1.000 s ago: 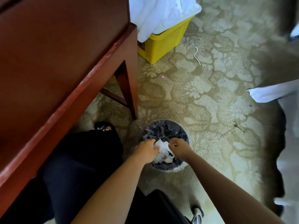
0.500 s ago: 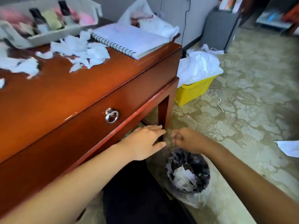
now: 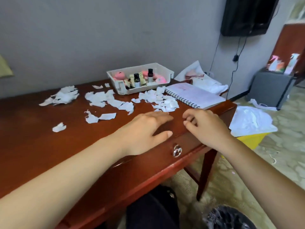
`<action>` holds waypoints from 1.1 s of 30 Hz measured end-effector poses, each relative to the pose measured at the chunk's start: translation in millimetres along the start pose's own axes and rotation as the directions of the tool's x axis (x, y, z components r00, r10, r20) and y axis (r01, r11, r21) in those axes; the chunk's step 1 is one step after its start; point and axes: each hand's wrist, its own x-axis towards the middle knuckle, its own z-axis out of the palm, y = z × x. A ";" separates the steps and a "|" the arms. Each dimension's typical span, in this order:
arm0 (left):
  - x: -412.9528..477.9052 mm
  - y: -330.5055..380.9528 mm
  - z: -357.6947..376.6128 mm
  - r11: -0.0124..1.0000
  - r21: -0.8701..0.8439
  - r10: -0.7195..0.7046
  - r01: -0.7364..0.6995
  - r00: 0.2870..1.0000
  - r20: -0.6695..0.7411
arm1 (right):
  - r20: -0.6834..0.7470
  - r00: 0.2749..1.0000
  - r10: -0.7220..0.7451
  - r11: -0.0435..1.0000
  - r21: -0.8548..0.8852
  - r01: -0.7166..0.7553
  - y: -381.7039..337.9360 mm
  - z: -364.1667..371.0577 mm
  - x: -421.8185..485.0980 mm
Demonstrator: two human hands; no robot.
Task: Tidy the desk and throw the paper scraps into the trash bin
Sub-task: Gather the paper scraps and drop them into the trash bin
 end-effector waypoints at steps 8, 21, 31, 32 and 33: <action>-17.6 -64.4 30.4 0.902 -0.102 -0.429 0.420 0.900 -0.078 | 0.019 0.998 0.056 0.998 -0.010 -0.056 -22.6 49.1 48.9; 77.7 -144.7 39.2 0.893 -0.108 -0.449 0.437 0.878 -0.164 | 0.079 0.997 -0.001 0.992 0.124 -0.009 -23.8 81.3 120.7; 111.5 -180.7 41.2 0.960 -0.052 -0.279 0.274 0.942 -0.185 | 0.037 0.996 -0.079 0.967 0.244 0.068 -15.7 94.0 152.4; 112.9 -181.7 41.6 0.963 -0.062 -0.270 0.263 0.950 -0.160 | 0.036 0.996 -0.081 0.966 0.250 0.069 -15.3 94.7 154.3; 114.3 -182.8 42.2 0.963 -0.069 -0.269 0.262 0.955 -0.128 | 0.040 0.996 -0.085 0.966 0.247 0.073 -15.1 95.2 155.9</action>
